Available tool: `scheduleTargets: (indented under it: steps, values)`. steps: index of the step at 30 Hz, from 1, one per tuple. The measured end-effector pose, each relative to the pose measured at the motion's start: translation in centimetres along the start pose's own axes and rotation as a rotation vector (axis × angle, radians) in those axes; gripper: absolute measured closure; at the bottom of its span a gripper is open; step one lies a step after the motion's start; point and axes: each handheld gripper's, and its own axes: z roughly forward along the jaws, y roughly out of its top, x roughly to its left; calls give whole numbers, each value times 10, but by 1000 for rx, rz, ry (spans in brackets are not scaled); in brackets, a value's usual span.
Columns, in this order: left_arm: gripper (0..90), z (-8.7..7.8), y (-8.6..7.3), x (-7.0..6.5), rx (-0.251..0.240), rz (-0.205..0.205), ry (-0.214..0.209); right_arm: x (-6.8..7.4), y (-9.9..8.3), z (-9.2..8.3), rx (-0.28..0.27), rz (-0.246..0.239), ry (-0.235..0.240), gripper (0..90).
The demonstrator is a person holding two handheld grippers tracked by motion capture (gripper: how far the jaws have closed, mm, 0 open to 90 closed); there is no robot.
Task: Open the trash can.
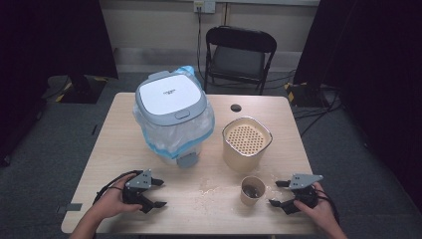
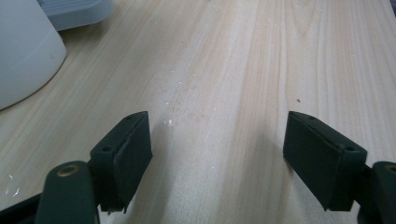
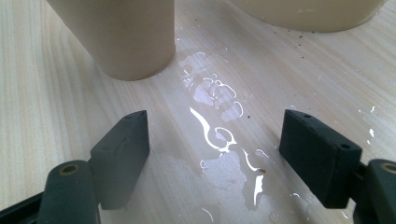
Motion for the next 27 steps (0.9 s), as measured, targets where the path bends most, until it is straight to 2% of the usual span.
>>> scheduleTargets:
  steps: [6,8,10,13,14,17,19,23,25,27]
  values:
    - [173,2,1,-1,-1,-3,-17,0,0,0,-1,-1,0,236]
    - [155,2,2,-1,-1,-47,-18,0,0,0,0,1,5,232]
    - [155,2,2,-1,-1,-55,-20,0,0,0,0,0,5,232]
    - [161,-2,7,0,36,-92,-24,0,0,0,0,1,6,232]
    - [161,-3,8,0,35,-105,-20,0,0,0,0,0,6,231]
    - [161,-9,14,2,18,-131,-6,0,0,0,0,1,6,231]
    - [162,-15,20,3,-15,-158,-6,0,0,0,0,0,6,231]
    - [180,-26,34,1,-40,-171,-6,0,0,0,0,-1,6,231]
    - [183,-31,41,-1,-33,-192,-28,0,0,0,0,-1,5,231]
    - [184,-34,48,-4,-19,-190,-28,0,0,0,0,-1,5,231]
